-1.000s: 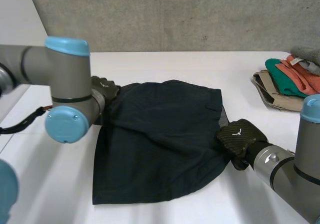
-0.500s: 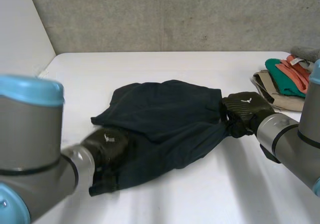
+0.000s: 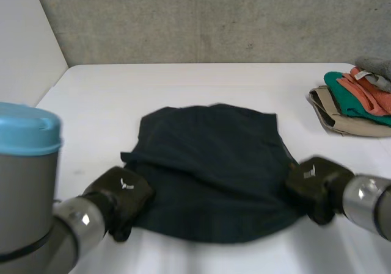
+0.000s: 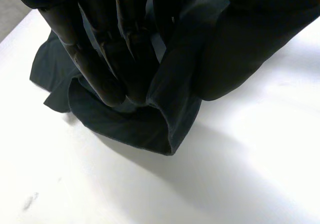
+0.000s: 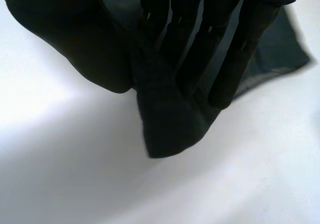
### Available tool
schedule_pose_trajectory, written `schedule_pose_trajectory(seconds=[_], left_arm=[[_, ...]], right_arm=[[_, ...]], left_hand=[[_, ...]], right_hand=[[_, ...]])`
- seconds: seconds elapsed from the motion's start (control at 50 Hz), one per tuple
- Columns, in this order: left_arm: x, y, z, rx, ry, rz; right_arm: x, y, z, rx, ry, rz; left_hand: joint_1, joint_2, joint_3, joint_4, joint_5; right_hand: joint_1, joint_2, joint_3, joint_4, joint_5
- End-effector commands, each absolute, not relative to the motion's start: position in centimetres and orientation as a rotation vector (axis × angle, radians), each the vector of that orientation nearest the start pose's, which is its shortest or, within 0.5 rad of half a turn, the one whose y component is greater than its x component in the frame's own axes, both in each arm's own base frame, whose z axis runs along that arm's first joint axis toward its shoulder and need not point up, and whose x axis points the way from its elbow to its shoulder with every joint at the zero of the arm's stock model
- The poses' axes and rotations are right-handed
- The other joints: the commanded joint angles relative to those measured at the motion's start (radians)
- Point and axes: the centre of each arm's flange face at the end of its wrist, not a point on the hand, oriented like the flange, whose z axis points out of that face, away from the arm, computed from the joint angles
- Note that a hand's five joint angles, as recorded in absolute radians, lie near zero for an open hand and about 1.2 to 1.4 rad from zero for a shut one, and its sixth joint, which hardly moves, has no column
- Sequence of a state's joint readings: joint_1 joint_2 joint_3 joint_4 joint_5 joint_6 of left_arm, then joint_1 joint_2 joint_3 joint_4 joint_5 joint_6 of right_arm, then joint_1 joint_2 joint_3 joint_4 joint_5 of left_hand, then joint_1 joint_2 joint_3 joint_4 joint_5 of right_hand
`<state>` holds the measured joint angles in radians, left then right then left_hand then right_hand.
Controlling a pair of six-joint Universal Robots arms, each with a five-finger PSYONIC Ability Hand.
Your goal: Fold the laundry.
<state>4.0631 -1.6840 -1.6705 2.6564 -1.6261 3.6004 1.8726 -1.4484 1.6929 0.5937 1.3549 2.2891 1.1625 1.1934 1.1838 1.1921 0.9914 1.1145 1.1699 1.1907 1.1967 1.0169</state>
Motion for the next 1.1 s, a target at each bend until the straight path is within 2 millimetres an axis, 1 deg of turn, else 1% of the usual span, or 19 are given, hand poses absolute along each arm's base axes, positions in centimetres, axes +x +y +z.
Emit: schedule_pose_trajectory(seconds=[0.02,0.06,0.12,0.22,0.32,0.34,0.48,0.5,0.6,0.68,0.74,0.78,0.8,0.82,0.84,0.92,0.94,1.04,1.1], left_arm=[[-23.7,-7.5,24.3,1.698,2.524,-1.181],[-23.9,-7.7,24.1,1.719,2.512,-1.177],[-24.1,-9.5,22.8,1.689,2.500,-1.137],[-24.9,-14.1,20.5,1.582,2.455,-1.114],[-26.6,-18.3,20.3,1.520,2.380,-1.261],[-27.4,-19.8,20.7,1.493,2.352,-1.339],[-30.4,-25.3,23.3,1.339,2.225,-1.694],[-31.2,-26.6,23.4,1.313,2.190,-1.754],[-33.4,-31.0,22.6,1.228,2.112,-1.878],[-34.5,-33.2,21.1,1.190,2.096,-1.888],[-35.2,-34.2,19.8,1.172,2.106,-1.880],[-35.5,-34.3,19.6,1.170,2.110,-1.882],[-35.8,-34.4,19.7,1.169,2.118,-1.903],[-36.0,-34.4,19.9,1.165,2.125,-1.922],[-36.1,-34.3,20.3,1.159,2.130,-1.947],[-36.2,-34.2,23.0,1.061,2.166,-2.077],[-35.9,-34.0,24.3,1.013,2.173,-2.115],[-34.8,-33.0,26.6,0.914,2.204,-2.157],[-34.5,-32.1,27.6,0.909,2.206,-2.185]], right_arm=[[19.7,-13.8,22.4,-1.967,2.282,-0.730],[19.7,-14.1,22.4,-1.960,2.286,-0.754],[20.0,-15.2,21.3,-1.921,2.313,-0.802],[20.6,-17.2,19.4,-1.881,2.382,-0.857],[21.1,-19.6,19.0,-1.813,2.441,-0.980],[21.2,-20.1,19.0,-1.794,2.450,-1.019],[22.3,-25.2,20.4,-1.540,2.462,-1.458],[22.5,-26.7,20.6,-1.484,2.451,-1.569],[22.9,-30.8,20.0,-1.363,2.391,-1.818],[23.7,-33.8,18.8,-1.355,2.309,-1.990],[24.4,-35.4,17.4,-1.397,2.240,-2.085],[24.7,-36.1,16.7,-1.421,2.212,-2.136],[25.1,-36.9,16.0,-1.449,2.181,-2.192],[25.2,-37.3,15.9,-1.461,2.165,-2.237],[25.2,-37.6,15.8,-1.469,2.157,-2.273],[24.9,-38.5,16.7,-1.429,2.146,-2.433],[24.8,-38.4,17.1,-1.406,2.143,-2.455],[24.3,-36.7,20.8,-1.227,2.141,-2.487],[23.6,-34.3,22.4,-1.185,2.216,-2.334]], left_hand=[[0.234,0.203,0.213,0.204,0.230],[0.234,0.203,0.213,0.204,0.230],[0.234,0.203,0.213,0.204,0.230],[0.234,0.203,0.213,0.204,0.230],[0.234,0.203,0.213,0.204,0.230],[0.234,0.203,0.213,0.204,0.230],[0.234,0.203,0.213,0.204,0.230],[0.234,0.203,0.213,0.204,0.230],[0.234,0.203,0.213,0.204,0.230],[0.234,0.203,0.213,0.204,0.230],[0.234,0.203,0.213,0.204,0.230],[0.220,0.189,0.198,0.190,0.216],[-0.417,-0.448,-0.438,-0.447,-0.421],[-0.781,-0.812,-0.802,-0.811,-0.784],[-0.988,-1.019,-1.009,-1.018,-0.991],[-0.988,-1.019,-1.009,-1.018,-0.991],[-0.988,-1.019,-1.009,-1.018,-0.991],[-0.988,-1.019,-1.009,-1.018,-0.991],[-0.988,-1.019,-1.009,-1.018,-0.991]], right_hand=[[0.282,0.226,0.206,0.200,0.205],[0.282,0.226,0.206,0.200,0.205],[0.282,0.226,0.206,0.200,0.205],[0.282,0.226,0.206,0.200,0.205],[0.282,0.226,0.206,0.200,0.205],[0.282,0.226,0.206,0.200,0.205],[0.282,0.226,0.206,0.200,0.205],[0.282,0.226,0.206,0.200,0.205],[0.282,0.226,0.206,0.200,0.205],[0.282,0.226,0.206,0.200,0.205],[0.282,0.226,0.206,0.200,0.205],[-0.241,-0.297,-0.318,-0.324,-0.318],[-0.860,-0.916,-0.937,-0.942,-0.937],[-0.940,-0.995,-1.016,-1.022,-1.017],[-0.940,-0.995,-1.016,-1.022,-1.017],[-0.940,-0.995,-1.016,-1.022,-1.017],[-0.940,-0.995,-1.016,-1.022,-1.017],[-0.940,-0.995,-1.016,-1.022,-1.017],[-0.940,-0.995,-1.016,-1.022,-1.017]])
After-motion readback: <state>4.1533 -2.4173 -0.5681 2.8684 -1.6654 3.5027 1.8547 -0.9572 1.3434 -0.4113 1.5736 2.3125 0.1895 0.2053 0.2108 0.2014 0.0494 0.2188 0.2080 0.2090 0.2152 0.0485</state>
